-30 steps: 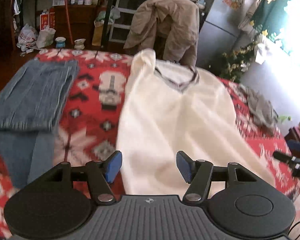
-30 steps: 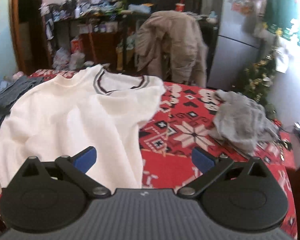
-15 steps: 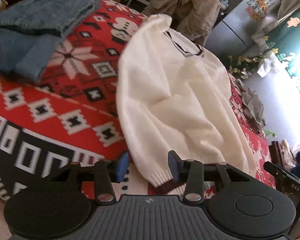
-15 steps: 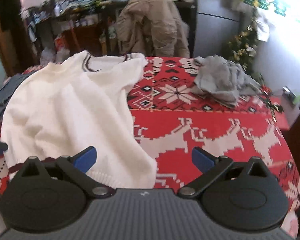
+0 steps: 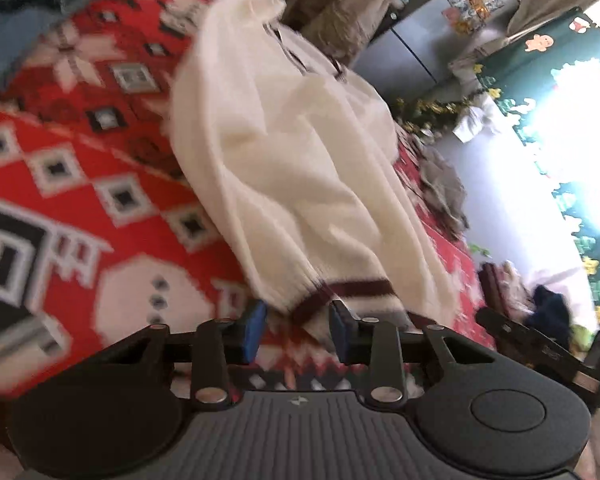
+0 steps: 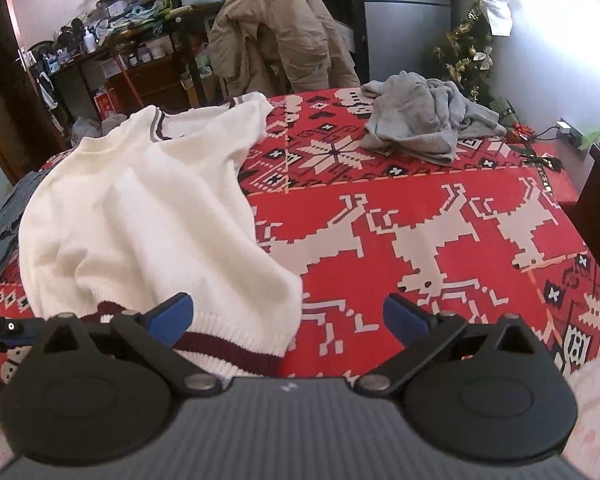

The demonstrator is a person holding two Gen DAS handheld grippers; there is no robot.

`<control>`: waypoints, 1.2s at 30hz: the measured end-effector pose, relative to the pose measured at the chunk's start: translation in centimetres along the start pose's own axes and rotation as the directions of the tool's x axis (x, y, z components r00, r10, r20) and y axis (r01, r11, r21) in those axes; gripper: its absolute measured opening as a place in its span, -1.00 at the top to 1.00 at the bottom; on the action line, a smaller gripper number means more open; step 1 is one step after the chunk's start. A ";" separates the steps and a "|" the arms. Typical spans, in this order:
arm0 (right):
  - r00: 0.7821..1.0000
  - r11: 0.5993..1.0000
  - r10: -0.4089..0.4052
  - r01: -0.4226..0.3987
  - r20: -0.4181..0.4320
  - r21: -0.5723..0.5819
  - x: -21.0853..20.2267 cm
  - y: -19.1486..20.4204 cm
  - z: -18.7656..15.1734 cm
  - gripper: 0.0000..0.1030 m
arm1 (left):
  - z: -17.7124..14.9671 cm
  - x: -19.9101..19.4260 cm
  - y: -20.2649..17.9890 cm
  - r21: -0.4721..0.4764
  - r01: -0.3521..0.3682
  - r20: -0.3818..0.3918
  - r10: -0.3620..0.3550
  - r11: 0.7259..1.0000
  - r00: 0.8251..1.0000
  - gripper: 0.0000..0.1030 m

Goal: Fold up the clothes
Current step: 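Lay the cream sweater flat on the bed and open both grippers, then grasp the striped hem with both grippers and pull it taut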

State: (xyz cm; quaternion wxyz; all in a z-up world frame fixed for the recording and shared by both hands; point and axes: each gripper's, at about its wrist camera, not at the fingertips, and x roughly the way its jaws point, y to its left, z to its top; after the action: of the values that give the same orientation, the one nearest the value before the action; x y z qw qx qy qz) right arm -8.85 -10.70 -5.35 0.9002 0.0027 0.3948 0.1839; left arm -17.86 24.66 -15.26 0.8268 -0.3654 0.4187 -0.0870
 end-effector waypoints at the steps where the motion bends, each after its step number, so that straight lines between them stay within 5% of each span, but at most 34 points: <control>1: 1.000 1.000 0.000 0.000 0.001 -0.002 0.0 0.0 0.0 -0.98 | -0.3 0.2 0.0 -0.017 0.018 -0.013 -0.018 1.000 1.000 0.40; 10: 1.000 1.000 -0.005 0.005 0.008 0.002 -0.5 -0.4 0.0 -0.98 | 0.1 0.1 0.8 -0.171 0.067 0.052 -0.059 0.983 0.997 0.40; 13: 1.000 1.000 -0.007 0.007 0.011 0.008 -0.7 -0.7 0.0 -0.98 | 0.3 0.0 0.9 -0.192 0.065 0.073 -0.052 0.979 0.996 0.79; 18: 0.999 0.996 0.043 -0.041 -0.021 0.082 -0.7 -2.1 0.0 -0.94 | 1.0 -2.6 -0.3 -0.140 -0.044 0.180 0.070 0.989 0.981 0.89; 25: 0.977 0.965 0.178 -0.149 -0.117 0.217 0.3 -3.7 -0.7 0.06 | 3.0 -8.1 0.6 -0.128 -0.168 0.323 0.201 0.978 0.925 0.90; 27: 0.967 0.956 0.207 -0.168 -0.150 0.239 0.9 -3.5 -1.0 0.24 | 2.9 -8.4 1.1 -0.125 -0.201 0.304 0.231 0.972 0.924 0.90; 35: 0.926 0.943 0.289 -0.230 -0.243 0.242 3.7 -0.1 -1.8 0.26 | 1.5 -7.5 2.2 -0.125 -0.238 0.233 0.262 0.963 0.937 0.90; 36: 0.928 0.948 0.282 -0.231 -0.243 0.221 3.8 0.5 -1.7 0.62 | 1.5 -7.6 2.2 -0.120 -0.241 0.229 0.264 0.963 0.937 0.90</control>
State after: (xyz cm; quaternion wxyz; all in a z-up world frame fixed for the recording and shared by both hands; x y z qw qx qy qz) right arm -7.85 -9.22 -9.17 0.8012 0.1146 0.5261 0.2609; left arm -21.86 30.47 -11.39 0.8587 -0.3535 0.3613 0.0844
